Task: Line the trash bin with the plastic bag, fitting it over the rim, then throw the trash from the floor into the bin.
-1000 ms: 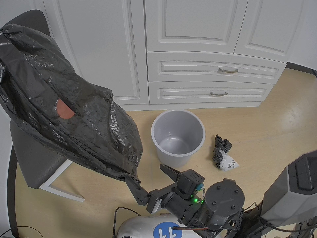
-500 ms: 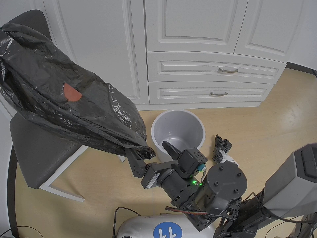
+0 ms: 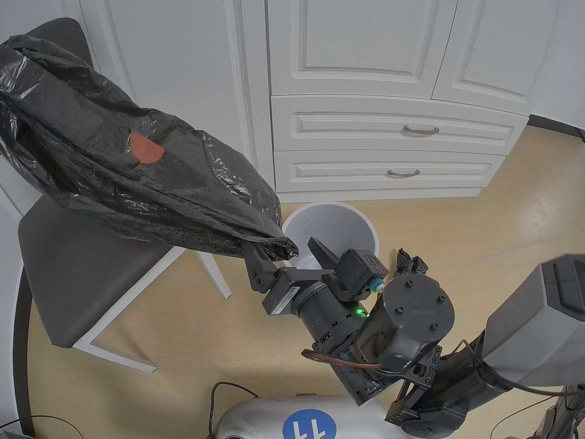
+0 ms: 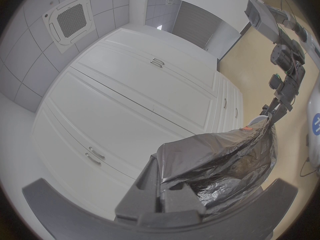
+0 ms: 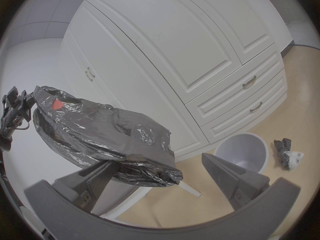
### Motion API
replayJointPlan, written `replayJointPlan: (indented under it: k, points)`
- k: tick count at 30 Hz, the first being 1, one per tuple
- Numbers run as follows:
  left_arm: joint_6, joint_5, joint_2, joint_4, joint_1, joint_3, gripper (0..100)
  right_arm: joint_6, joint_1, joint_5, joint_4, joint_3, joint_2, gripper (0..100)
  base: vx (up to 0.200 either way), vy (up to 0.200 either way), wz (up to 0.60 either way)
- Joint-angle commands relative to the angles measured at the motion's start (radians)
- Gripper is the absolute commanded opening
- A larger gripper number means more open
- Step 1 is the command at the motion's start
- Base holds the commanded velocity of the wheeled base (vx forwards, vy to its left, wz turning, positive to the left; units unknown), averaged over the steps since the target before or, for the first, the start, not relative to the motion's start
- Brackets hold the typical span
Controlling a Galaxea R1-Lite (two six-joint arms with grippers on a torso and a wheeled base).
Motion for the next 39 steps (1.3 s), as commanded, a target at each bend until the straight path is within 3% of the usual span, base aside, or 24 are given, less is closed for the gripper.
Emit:
replayJointPlan:
  k: [1, 15, 23, 24, 28, 39]
  points:
    - [-0.001, 0.001, 0.000, 0.000, -0.009, 0.001, 0, 0.001, -0.020, -0.002, -0.018, -0.014, 0.012, 100, 0.000, 0.000, 0.00]
    - [-0.004, 0.002, -0.008, 0.000, -0.009, 0.004, 0, 0.045, -0.067, 0.012, -0.018, -0.004, 0.042, 100, 0.000, 0.000, 0.00]
    - [-0.032, 0.002, 0.000, 0.000, -0.009, 0.012, 0, 0.102, -0.050, 0.035, -0.018, 0.015, 0.007, 100, 0.000, 0.000, 0.00]
    - [-0.046, 0.004, 0.004, 0.000, -0.009, 0.012, 0, 0.157, -0.032, 0.089, -0.018, 0.053, -0.047, 100, 0.000, 0.000, 0.00]
    - [-0.047, 0.004, 0.020, 0.000, -0.010, 0.004, 0, 0.234, -0.038, 0.199, -0.018, 0.110, -0.106, 100, 0.000, 0.000, 0.00]
    - [-0.047, 0.004, 0.023, -0.022, -0.036, 0.007, 0, 0.238, -0.046, 0.208, -0.018, 0.107, -0.070, 100, 0.000, 0.000, 0.00]
